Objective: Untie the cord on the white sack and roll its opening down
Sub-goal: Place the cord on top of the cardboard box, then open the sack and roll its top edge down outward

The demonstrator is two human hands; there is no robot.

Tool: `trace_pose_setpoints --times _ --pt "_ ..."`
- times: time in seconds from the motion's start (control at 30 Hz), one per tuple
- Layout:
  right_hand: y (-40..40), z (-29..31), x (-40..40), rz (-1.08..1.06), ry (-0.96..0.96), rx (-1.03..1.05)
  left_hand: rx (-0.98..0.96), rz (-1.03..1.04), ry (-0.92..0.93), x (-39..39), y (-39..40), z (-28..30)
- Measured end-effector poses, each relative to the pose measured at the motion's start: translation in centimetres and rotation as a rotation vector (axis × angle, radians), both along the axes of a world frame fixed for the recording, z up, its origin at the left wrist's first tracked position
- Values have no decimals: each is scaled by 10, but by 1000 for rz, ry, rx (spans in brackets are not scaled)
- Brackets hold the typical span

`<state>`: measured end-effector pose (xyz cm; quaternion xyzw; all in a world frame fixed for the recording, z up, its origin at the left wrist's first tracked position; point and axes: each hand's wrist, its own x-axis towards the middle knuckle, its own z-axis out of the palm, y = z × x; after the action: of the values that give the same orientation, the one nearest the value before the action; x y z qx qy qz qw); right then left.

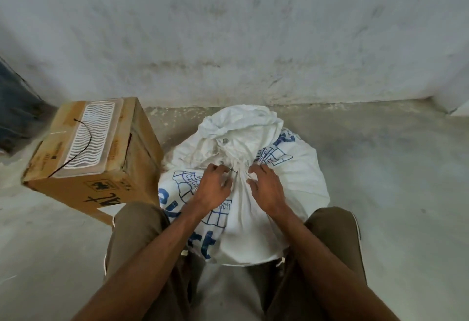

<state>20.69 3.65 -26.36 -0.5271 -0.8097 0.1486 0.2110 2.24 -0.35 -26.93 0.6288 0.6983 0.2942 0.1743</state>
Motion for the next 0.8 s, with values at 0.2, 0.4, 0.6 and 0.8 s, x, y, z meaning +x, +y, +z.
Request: trace_pose_setpoints --times 0.2,0.4,0.6,0.8 --pt "8 -14 -12 -24 19 -38 -53 15 59 16 15 -19" --pt "7 -14 -13 -87 128 -60 -38 131 94 21 16 -10" --pt "-16 0 -2 -127 264 -27 -38 194 -164 6 -6 12" --pt "-47 22 21 -242 406 44 54 293 -244 2 -45 31"
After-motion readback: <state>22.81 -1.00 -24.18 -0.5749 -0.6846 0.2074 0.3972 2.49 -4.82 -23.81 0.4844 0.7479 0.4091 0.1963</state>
